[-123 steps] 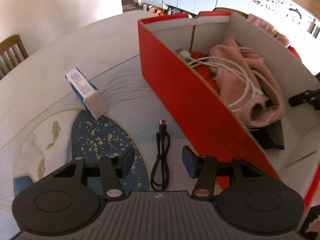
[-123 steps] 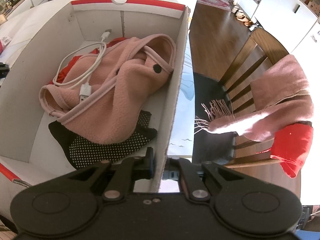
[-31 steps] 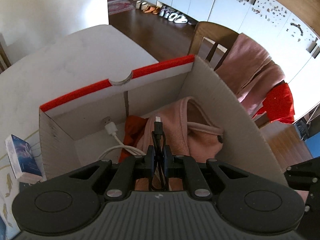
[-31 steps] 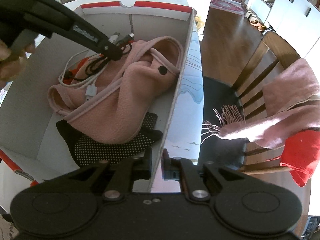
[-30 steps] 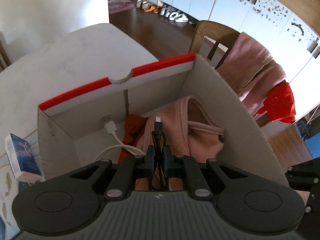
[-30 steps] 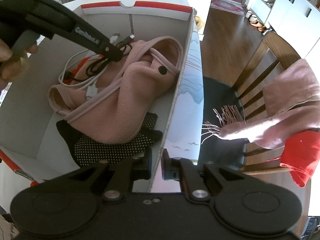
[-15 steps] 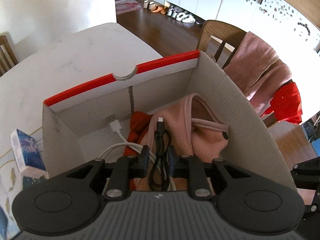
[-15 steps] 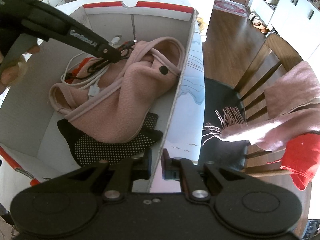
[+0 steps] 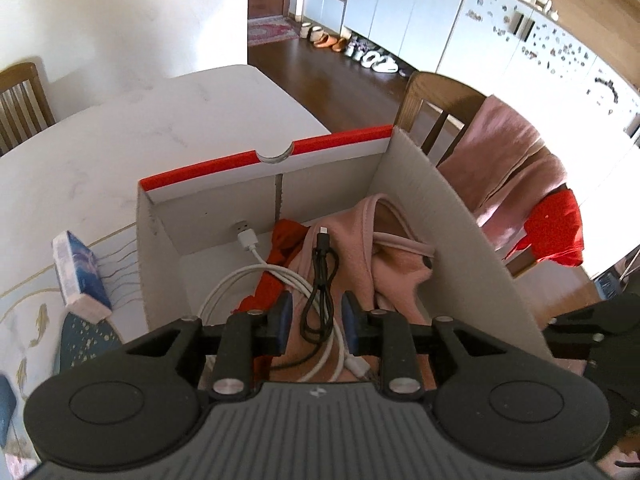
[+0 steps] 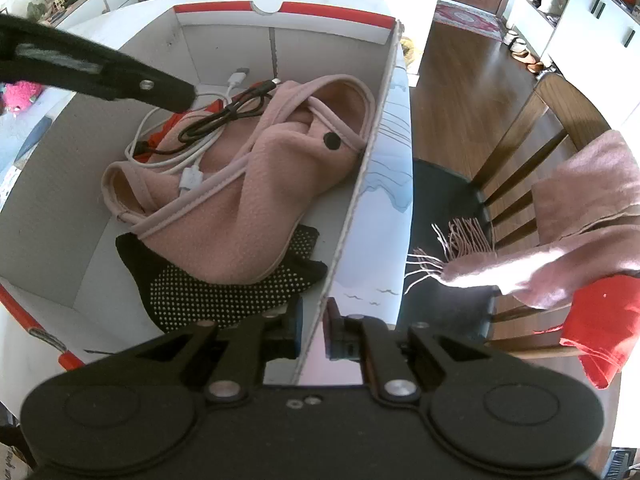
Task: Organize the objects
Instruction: 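Move the left gripper back over the printed pouch, then close the left gripper on the printed pouch and lift it, then carry the printed pouch with the left gripper into the box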
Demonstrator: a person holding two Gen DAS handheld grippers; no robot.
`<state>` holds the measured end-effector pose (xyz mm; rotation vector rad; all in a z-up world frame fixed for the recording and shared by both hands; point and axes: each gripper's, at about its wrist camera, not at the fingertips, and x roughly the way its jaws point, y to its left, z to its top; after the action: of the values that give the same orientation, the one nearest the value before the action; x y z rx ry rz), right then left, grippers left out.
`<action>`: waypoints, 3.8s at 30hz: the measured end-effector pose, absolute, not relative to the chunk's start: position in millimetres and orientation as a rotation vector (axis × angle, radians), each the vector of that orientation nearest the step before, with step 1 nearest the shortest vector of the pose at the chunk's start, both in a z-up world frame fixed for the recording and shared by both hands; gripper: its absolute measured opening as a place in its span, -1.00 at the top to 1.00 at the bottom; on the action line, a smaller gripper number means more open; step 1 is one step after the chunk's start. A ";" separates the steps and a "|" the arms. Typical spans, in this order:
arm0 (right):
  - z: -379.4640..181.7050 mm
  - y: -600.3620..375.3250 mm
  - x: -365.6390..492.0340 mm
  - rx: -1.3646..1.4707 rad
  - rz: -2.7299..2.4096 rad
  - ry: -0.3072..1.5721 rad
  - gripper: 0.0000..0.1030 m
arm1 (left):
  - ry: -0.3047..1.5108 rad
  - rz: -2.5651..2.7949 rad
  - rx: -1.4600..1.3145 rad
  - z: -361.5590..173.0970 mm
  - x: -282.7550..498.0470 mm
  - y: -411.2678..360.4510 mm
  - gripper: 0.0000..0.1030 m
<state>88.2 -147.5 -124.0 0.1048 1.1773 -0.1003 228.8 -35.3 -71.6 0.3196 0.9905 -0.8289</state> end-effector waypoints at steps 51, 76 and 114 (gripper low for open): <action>-125.9 -132.6 97.9 0.157 -0.269 1.266 0.84 | 1.065 -0.281 0.111 -152.4 258.1 284.9 -0.99; -126.0 -130.9 94.0 0.153 -0.275 1.258 0.91 | 1.016 -0.271 0.127 -145.3 248.8 279.2 0.60; -123.7 -132.7 87.8 0.168 -0.249 1.228 0.91 | 0.869 -0.860 0.270 -38.2 210.3 71.5 0.60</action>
<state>87.8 -132.7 -123.7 0.1676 1.2280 -0.2490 210.3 71.5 -38.2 0.2697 0.8691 -0.8599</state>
